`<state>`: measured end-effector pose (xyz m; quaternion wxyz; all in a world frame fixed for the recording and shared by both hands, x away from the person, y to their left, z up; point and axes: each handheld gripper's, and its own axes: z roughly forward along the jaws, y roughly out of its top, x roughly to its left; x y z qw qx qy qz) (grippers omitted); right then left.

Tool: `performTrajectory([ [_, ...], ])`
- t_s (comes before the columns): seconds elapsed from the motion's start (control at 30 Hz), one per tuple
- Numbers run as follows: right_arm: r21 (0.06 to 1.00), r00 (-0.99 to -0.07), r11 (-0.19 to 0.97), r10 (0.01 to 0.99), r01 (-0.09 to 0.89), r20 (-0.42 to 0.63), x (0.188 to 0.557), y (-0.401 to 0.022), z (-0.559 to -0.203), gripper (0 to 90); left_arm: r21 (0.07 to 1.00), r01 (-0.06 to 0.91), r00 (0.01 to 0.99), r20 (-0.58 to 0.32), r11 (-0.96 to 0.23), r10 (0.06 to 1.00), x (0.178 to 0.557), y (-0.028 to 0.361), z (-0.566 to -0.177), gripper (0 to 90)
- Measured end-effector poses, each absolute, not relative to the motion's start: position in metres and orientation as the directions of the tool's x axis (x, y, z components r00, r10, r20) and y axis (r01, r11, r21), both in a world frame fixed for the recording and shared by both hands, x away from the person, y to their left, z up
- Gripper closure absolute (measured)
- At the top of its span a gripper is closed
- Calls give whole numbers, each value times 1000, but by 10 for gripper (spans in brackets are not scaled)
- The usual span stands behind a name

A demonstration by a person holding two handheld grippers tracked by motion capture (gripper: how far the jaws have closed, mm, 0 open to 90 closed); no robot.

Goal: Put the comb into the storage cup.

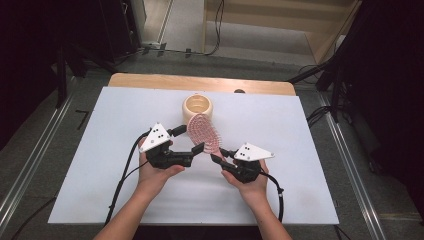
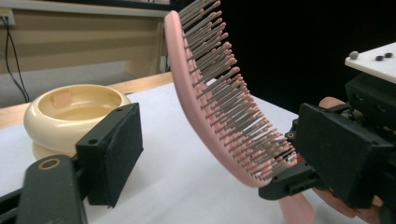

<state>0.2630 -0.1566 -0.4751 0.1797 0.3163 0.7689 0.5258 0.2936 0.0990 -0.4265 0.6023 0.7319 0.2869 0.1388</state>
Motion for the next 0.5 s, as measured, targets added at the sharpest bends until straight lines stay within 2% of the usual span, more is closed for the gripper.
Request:
performTrajectory([
  [0.23, 924, -749, 261, 661, 279, 40, 260, -148, -475, 676, 954, 282, 794, -171, -104, 584, 295, 94, -428, 247],
  [0.37, 925, -749, 277, 663, 259, 11, 257, -143, -474, 676, 949, 299, 798, -191, -100, 571, 296, 93, -428, 337],
  [0.47, 924, -746, 283, 666, 257, 4, 256, -141, -474, 676, 945, 309, 799, -198, -104, 568, 296, 93, -428, 363],
  [0.5, 924, -743, 284, 669, 256, 1, 255, -140, -475, 676, 944, 311, 799, -200, -105, 567, 297, 93, -428, 409],
])
